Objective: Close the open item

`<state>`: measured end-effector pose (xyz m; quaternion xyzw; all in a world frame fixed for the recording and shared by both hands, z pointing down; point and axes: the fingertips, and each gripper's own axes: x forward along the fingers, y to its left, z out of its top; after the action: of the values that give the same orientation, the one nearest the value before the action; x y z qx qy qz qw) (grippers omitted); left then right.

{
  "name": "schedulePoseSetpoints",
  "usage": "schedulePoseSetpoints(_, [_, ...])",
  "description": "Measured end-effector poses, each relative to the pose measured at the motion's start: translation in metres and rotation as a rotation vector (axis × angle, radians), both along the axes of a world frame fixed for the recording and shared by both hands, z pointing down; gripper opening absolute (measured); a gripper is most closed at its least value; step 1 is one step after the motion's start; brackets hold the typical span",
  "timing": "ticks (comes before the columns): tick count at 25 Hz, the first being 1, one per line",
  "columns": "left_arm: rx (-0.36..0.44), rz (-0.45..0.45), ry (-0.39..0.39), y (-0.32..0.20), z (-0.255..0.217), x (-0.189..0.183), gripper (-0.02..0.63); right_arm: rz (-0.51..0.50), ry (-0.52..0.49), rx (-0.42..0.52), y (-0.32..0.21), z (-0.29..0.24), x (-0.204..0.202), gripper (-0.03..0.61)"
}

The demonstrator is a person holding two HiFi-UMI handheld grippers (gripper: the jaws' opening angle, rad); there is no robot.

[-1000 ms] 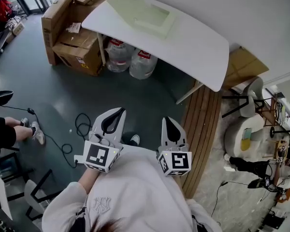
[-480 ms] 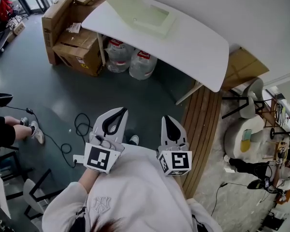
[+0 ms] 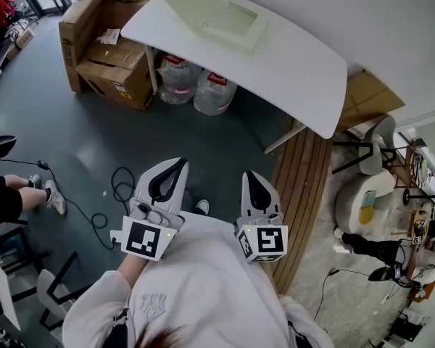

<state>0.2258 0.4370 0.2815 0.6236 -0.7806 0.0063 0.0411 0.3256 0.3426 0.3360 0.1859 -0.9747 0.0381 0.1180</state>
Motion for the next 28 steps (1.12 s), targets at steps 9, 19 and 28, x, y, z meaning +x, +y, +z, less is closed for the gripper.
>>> schedulePoseSetpoints(9, [0.081,0.025,-0.019,-0.018,-0.019,-0.071,0.009,0.039,-0.004,0.006,-0.013,-0.012,-0.060,0.011])
schedulePoseSetpoints(19, [0.092,0.056,-0.018,-0.026,-0.019,-0.133,0.009,0.052,-0.011,0.009,-0.015,-0.012,-0.127,0.011])
schedulePoseSetpoints(28, [-0.004,0.029,0.108,-0.012,0.007,-0.166,0.009,0.086,-0.002,-0.019,-0.009,-0.002,-0.157,0.011])
